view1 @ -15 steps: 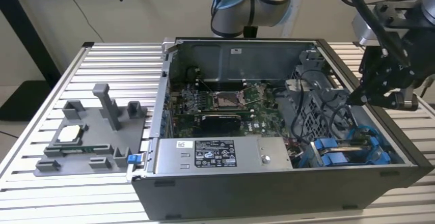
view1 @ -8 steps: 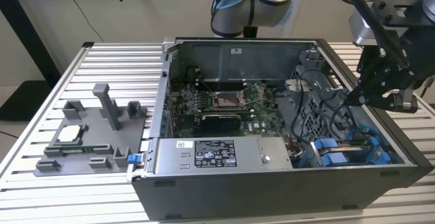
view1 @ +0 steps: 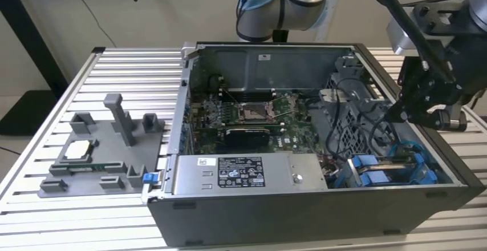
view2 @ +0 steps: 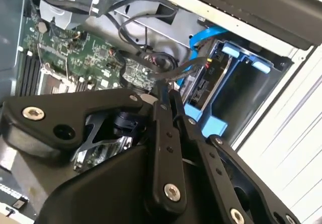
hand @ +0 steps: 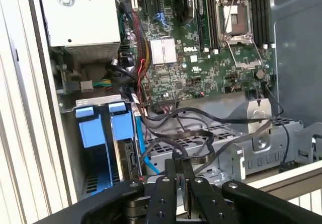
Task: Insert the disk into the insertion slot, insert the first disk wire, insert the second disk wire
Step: 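Insert the second disk wire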
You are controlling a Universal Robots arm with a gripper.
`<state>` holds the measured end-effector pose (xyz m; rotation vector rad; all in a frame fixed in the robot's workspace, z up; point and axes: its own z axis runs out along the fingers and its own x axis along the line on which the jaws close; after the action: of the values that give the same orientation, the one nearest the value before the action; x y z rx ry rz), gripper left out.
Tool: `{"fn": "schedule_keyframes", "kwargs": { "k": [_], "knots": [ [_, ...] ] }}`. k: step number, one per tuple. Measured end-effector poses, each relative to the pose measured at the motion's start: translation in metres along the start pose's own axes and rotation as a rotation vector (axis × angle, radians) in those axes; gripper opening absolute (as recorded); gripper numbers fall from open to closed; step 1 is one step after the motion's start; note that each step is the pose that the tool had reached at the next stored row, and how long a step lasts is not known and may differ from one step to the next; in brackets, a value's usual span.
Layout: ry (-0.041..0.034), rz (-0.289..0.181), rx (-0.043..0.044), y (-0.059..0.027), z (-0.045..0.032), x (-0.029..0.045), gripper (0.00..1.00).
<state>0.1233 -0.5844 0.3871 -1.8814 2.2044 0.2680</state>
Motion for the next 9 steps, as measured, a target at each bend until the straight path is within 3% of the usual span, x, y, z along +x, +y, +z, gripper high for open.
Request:
{"fn": "schedule_keyframes", "kwargs": {
  "k": [2,7,8,9],
  "knots": [
    [0.0111,-0.003,0.0031,0.0014,-0.0001,0.0004,0.0],
    [0.0688,-0.011,0.014,0.0036,-0.0002,0.0007,0.0],
    [0.0775,-0.014,0.0187,0.0048,-0.0001,0.001,0.0],
    [0.0804,-0.016,0.0223,0.0059,0.0002,0.0012,0.0]
  ]
}}
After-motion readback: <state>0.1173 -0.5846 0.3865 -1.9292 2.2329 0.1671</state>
